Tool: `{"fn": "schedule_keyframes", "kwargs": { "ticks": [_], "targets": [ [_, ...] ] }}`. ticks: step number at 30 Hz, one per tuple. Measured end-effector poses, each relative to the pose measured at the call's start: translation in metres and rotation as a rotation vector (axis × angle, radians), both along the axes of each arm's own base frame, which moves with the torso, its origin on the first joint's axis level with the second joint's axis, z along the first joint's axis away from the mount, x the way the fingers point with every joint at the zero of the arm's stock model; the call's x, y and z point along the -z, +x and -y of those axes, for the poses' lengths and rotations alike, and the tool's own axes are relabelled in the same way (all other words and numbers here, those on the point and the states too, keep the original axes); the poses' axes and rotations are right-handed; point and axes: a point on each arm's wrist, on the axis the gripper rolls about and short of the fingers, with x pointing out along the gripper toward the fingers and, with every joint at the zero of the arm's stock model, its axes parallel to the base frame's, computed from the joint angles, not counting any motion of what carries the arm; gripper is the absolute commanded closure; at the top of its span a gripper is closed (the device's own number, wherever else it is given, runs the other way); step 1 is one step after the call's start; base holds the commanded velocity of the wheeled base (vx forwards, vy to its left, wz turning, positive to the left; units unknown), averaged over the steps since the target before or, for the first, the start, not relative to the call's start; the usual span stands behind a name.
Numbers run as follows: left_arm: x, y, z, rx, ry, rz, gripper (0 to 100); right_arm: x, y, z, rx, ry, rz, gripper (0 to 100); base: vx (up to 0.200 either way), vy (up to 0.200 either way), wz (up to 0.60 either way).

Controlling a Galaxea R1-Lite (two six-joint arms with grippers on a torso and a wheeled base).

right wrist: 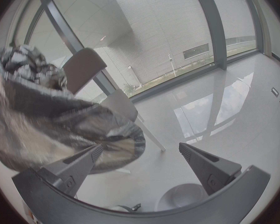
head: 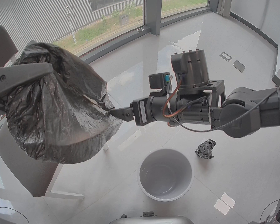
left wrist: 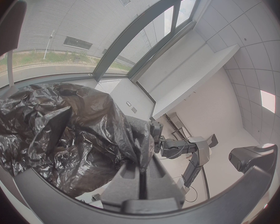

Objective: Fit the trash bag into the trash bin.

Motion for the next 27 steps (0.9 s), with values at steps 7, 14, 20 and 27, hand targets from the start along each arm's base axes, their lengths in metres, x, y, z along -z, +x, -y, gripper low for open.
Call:
{"fn": "schedule_keyframes", "kwargs": {
  "ticks": [7, 14, 20, 27],
  "targets": [
    [0.003, 0.004, 0.002, -0.002, -0.024, 0.022, 100, 0.010, -0.013, -0.011, -0.041, -0.017, -0.032, 0, 0.000, 0.000, 0.00],
    [0.001, 0.005, 0.002, -0.007, -0.057, 0.015, 100, 0.032, -0.028, -0.013, -0.072, -0.072, -0.087, 0, 0.000, 0.000, 0.00],
    [-0.005, 0.003, 0.001, -0.009, -0.099, 0.027, 100, 0.039, -0.030, -0.012, -0.104, -0.078, -0.112, 0, 0.000, 0.000, 0.00],
    [-0.004, 0.004, 0.001, -0.013, -0.108, 0.023, 100, 0.031, -0.027, -0.015, -0.108, -0.033, -0.115, 0, 0.000, 0.000, 0.00]
  ]
}}
